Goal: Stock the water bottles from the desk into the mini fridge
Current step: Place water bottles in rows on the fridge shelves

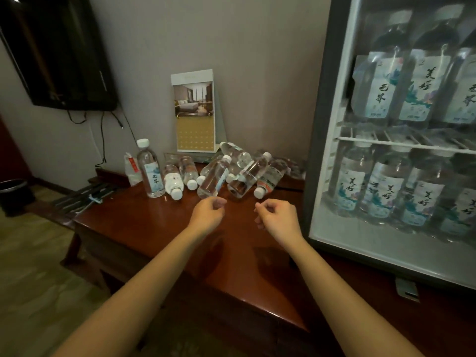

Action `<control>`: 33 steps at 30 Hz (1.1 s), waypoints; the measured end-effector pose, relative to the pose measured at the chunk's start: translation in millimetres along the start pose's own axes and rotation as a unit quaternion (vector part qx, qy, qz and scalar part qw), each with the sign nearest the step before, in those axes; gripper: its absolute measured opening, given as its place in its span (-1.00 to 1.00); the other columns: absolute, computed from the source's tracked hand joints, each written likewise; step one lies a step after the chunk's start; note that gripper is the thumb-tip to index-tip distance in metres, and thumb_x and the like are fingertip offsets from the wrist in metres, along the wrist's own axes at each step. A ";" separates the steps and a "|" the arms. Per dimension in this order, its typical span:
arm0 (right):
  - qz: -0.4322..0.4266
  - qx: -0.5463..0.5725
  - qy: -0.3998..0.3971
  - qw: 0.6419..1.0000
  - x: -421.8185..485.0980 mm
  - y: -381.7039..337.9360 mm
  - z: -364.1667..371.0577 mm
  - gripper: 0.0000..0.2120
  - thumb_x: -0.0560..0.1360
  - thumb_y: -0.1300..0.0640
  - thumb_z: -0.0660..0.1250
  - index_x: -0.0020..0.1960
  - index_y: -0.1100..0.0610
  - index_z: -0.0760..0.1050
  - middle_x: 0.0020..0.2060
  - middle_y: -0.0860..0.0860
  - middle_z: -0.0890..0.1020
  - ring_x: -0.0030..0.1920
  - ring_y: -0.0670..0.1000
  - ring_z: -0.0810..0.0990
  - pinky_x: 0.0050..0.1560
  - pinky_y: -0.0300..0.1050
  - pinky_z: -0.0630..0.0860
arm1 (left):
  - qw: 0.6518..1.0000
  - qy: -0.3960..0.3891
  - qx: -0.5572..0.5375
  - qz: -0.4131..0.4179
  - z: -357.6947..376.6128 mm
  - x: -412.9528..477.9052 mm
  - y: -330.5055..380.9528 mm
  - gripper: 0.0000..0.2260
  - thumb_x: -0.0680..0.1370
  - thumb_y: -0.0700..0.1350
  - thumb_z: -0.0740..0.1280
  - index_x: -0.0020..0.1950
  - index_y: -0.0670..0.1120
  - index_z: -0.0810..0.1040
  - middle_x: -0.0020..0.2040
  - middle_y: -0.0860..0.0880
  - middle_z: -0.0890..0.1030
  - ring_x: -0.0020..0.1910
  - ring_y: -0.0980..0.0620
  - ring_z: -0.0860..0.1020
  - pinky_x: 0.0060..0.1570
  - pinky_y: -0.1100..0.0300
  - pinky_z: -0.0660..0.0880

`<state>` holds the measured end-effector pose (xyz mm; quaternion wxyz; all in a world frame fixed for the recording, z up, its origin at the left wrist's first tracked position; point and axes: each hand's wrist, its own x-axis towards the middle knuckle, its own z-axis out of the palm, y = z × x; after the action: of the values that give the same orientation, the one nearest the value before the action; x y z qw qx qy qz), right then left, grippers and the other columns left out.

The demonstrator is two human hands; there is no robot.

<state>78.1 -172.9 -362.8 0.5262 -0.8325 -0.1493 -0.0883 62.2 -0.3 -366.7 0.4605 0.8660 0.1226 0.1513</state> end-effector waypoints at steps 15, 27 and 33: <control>-0.060 -0.325 -0.184 0.926 99.7 19.2 95.5 -0.65 0.55 0.07 0.17 0.32 0.12 0.38 0.18 0.13 0.55 0.17 0.17 0.51 0.06 0.00 0.50 | 0.965 0.076 0.248 0.027 12.4 110.9 -41.5 -0.42 0.50 0.00 0.34 0.46 -0.09 0.21 0.33 -0.17 0.37 0.29 -0.19 0.38 0.18 -0.04 0.40; -0.061 -0.362 -0.199 0.909 97.5 23.3 98.6 -0.61 0.56 0.08 0.15 0.37 0.10 0.31 0.20 0.14 0.53 0.16 0.19 0.52 0.02 0.03 0.51 | 0.981 0.095 0.164 -0.045 -9.1 98.2 -57.4 -0.65 0.41 0.13 0.38 0.08 -0.04 0.59 -0.18 0.01 0.62 -0.22 -0.01 0.58 -0.21 0.13 0.54; -0.008 -0.228 -0.282 0.932 83.3 8.4 109.3 -0.62 0.60 0.12 0.07 0.40 0.13 0.31 0.33 0.16 0.44 0.30 0.17 0.41 0.24 -0.01 0.38 | 0.992 0.067 0.076 -0.081 -21.1 62.9 -68.7 -0.49 0.39 0.17 0.40 0.28 -0.02 0.51 0.11 0.01 0.63 -0.02 0.03 0.61 -0.01 0.02 0.59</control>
<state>158.1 -64.7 -391.7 0.2573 -0.9196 -0.2738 0.1142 107.4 75.4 -403.5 0.3950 0.8735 0.2345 0.1612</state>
